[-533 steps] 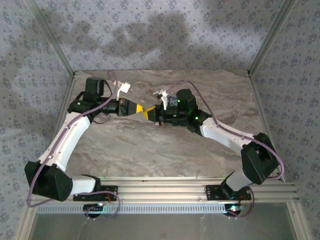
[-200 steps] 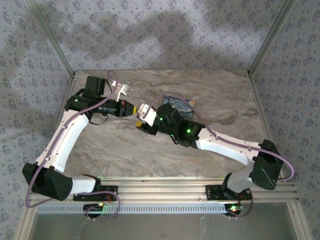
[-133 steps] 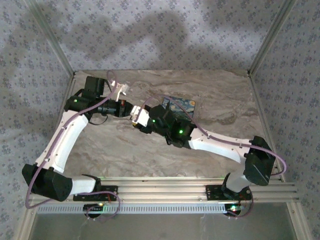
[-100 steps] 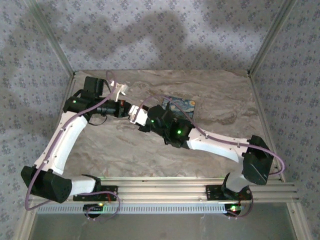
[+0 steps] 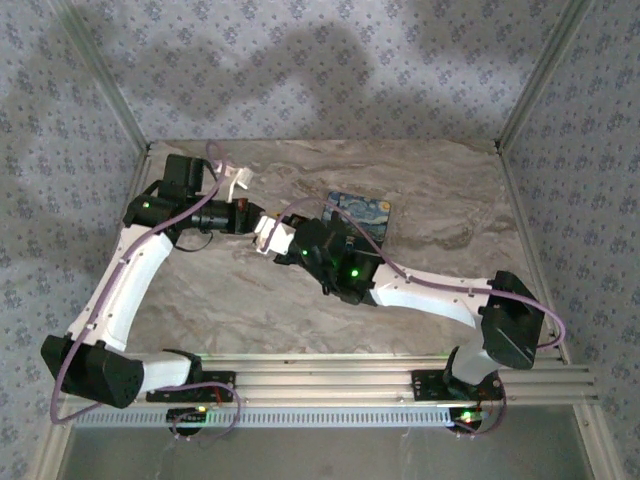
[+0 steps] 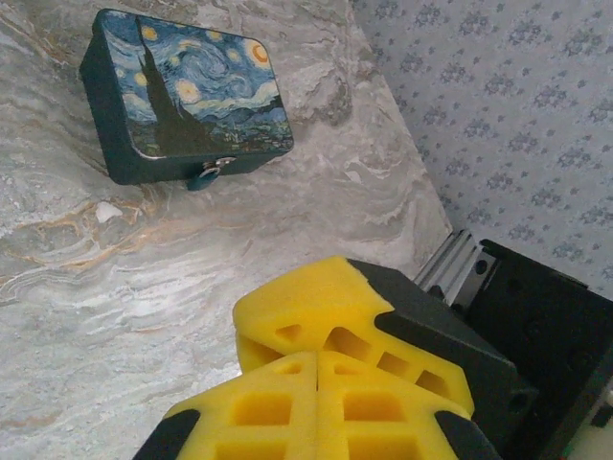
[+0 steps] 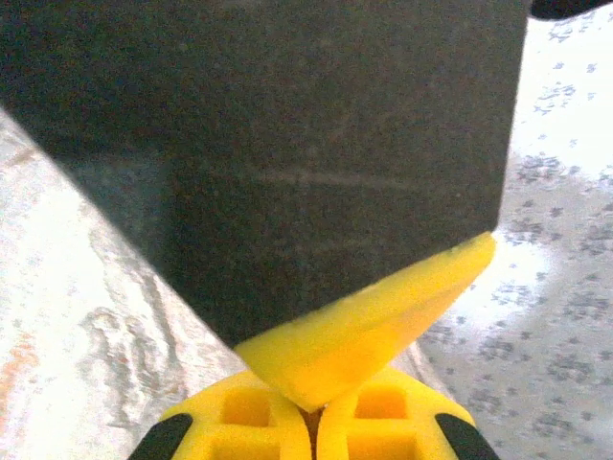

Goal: Unlock the padlock with the key

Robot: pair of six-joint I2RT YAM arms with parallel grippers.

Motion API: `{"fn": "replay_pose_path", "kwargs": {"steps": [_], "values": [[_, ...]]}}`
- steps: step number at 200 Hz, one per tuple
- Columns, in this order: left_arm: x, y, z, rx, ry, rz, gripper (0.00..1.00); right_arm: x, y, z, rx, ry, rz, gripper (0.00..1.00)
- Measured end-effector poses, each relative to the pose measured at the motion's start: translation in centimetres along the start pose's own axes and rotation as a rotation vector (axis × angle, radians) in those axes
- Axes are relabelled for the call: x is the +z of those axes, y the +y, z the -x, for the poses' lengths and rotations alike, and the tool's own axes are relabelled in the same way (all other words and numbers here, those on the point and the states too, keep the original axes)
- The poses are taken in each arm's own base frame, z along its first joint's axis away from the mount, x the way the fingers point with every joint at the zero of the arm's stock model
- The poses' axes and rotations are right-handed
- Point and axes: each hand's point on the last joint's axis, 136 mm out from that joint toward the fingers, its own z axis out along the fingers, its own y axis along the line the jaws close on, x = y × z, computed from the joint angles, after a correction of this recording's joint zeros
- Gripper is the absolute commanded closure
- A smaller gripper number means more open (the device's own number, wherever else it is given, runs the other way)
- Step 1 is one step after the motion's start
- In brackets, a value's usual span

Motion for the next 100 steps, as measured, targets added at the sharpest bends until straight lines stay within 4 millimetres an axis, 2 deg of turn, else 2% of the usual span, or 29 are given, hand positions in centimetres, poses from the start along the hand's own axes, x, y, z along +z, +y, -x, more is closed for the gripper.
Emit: {"fn": "replay_pose_path", "kwargs": {"steps": [9,24,39,69,100], "values": [[-0.1,0.1,0.1,-0.012,-0.010,-0.003,0.76,0.0,0.0,-0.1,0.032,-0.010,0.040,1.00],[-0.7,0.4,0.6,-0.020,-0.049,-0.004,0.61,0.0,-0.3,-1.0,0.123,-0.014,0.128,1.00],[-1.6,0.3,1.5,0.000,-0.107,-0.010,0.53,0.0,-1.2,-2.1,0.244,-0.011,0.210,1.00],[-3.6,-1.5,3.1,0.120,-0.233,-0.042,0.43,-0.4,-1.9,-3.3,0.490,-0.018,0.402,1.00],[-5.1,-4.4,3.2,0.280,-0.327,-0.123,0.42,-1.6,-1.8,-1.2,0.694,-0.090,0.603,1.00]]}}
